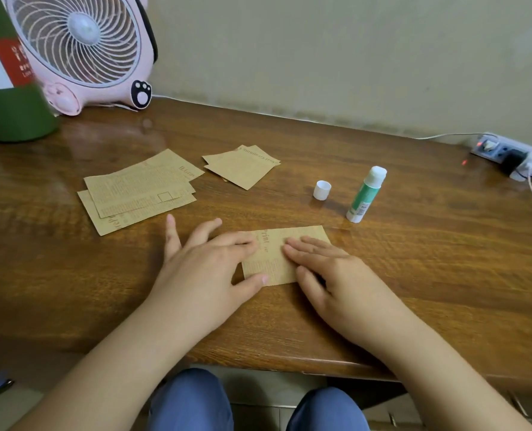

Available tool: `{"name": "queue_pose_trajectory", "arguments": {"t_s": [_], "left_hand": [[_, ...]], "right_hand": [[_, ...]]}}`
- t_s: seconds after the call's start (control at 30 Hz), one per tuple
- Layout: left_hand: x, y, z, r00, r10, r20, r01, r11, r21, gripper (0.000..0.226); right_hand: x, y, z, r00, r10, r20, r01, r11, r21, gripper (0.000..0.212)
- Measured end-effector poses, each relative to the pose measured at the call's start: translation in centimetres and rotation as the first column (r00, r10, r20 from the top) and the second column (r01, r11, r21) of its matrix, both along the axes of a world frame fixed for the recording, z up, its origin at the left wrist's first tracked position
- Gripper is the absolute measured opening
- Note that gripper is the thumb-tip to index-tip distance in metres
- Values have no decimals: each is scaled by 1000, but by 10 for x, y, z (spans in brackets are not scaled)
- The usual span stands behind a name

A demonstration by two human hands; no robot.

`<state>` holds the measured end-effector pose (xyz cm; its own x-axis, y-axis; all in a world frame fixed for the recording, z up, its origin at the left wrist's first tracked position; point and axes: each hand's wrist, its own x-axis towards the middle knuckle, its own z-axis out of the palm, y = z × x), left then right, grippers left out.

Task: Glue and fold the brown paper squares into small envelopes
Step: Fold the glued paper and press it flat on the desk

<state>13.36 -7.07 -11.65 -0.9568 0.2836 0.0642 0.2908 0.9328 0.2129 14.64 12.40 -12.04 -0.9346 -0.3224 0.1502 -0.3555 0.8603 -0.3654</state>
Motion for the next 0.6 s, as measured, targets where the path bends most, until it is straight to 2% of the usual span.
{"name": "queue_pose_trajectory", "arguments": {"t_s": [0.1,0.2,0.27,0.4,0.5,0.6], "left_hand": [[-1,-2,2,999,15,50,-14,1000,-15,65],[-3,-2,3,995,13,97,-9,999,-37,68],[-5,2,4,995,-3,96,10,998,-69,68],[-1,12,-3,995,-63,82,71,993,-98,64],[1,8,-9,995,-91,49,96,990,-101,73],[3,4,-9,993,-91,69,97,991,-92,64]], "right_hand": [[3,23,5,991,-134,3,132,976,171,61],[5,22,11,989,-144,-29,145,932,331,79],[5,6,14,997,-74,-22,77,943,325,81],[-3,-27,8,989,80,125,-103,976,190,81],[-11,-25,1,990,45,132,-72,974,214,85],[-14,0,4,992,-66,106,33,957,288,85]]}}
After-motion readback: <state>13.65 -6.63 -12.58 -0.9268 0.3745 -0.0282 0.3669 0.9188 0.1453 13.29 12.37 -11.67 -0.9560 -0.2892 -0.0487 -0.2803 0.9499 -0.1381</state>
